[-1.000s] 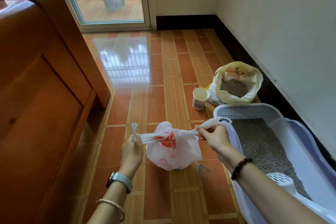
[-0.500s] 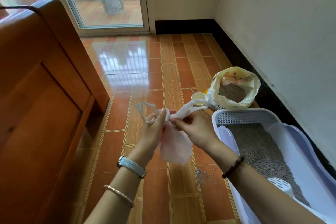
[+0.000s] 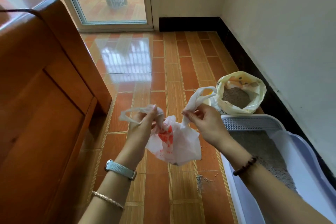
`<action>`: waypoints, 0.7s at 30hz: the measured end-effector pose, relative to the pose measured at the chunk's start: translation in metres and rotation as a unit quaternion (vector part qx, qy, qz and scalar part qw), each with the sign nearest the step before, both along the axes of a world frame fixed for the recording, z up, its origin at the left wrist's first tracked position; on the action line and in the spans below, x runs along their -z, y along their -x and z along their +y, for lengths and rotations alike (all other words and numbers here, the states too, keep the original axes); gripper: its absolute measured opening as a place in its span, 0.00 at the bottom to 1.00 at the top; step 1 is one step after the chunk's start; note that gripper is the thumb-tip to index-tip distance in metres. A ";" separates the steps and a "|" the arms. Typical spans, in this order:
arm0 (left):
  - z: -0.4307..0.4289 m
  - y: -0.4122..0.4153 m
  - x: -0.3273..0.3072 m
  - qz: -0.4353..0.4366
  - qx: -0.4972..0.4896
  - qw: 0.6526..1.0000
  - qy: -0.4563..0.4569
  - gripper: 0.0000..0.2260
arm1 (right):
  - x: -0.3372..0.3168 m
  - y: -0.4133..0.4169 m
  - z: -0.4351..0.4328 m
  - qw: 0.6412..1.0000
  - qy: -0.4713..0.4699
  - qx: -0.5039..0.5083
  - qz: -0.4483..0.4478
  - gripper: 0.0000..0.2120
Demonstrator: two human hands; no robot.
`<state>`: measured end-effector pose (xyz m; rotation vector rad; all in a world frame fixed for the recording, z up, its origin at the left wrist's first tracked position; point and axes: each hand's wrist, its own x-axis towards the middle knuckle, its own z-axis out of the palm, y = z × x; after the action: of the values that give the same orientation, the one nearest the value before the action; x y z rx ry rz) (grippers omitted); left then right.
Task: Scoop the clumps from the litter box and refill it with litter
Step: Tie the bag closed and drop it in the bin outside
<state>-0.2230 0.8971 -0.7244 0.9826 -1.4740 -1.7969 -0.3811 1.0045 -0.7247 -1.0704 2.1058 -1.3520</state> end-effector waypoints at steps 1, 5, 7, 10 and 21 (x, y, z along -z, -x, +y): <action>-0.002 0.003 -0.008 0.005 0.014 1.000 0.010 0.13 | -0.009 -0.001 -0.005 1.000 0.001 -0.002 0.001 0.06; -0.005 0.007 -0.057 -0.010 0.115 0.991 0.063 0.16 | -0.058 -0.010 -0.024 0.999 0.035 -0.005 0.003 0.11; -0.009 0.008 -0.085 -0.021 0.134 0.986 0.098 0.21 | -0.089 -0.012 -0.032 0.998 0.047 0.017 0.033 0.10; -0.012 0.009 -0.136 -0.044 0.094 0.979 0.178 0.22 | -0.152 -0.022 -0.043 0.999 0.049 0.000 -0.004 0.04; -0.011 -0.042 -0.389 -0.018 -0.113 0.989 0.099 0.29 | -0.395 -0.060 -0.051 0.997 -0.003 0.002 -0.072 0.09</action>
<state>-0.1814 0.8858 -0.3356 1.0381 -1.4665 -1.4510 -0.3212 0.9534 -0.3293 -0.9375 2.0085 -1.3801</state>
